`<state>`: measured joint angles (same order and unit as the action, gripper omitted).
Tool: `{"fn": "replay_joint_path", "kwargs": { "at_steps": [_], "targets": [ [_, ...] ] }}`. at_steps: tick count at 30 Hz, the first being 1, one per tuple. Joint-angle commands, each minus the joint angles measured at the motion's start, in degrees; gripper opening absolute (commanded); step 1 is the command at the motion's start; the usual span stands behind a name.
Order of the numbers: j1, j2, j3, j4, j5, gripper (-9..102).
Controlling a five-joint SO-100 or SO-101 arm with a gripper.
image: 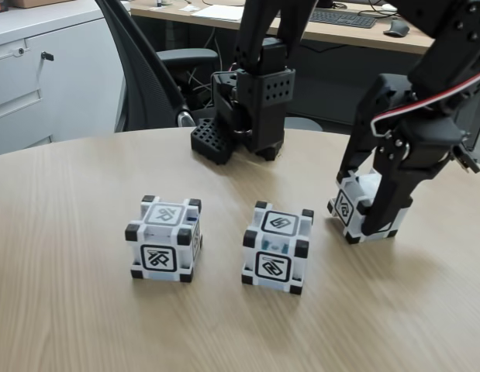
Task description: Stack cubes from left to right.
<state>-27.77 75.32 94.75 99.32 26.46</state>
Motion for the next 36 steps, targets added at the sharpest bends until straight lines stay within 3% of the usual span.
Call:
{"fn": "replay_joint_path", "kwargs": {
  "at_steps": [1, 26, 36],
  "targets": [
    [-0.44, 0.18, 0.09, -0.18, -1.41, 9],
    [-0.35, 23.82, 0.62, 0.53, -0.44, 0],
    [8.79, 24.26, -0.26, 0.70, -2.29, 0]
  ]
}}
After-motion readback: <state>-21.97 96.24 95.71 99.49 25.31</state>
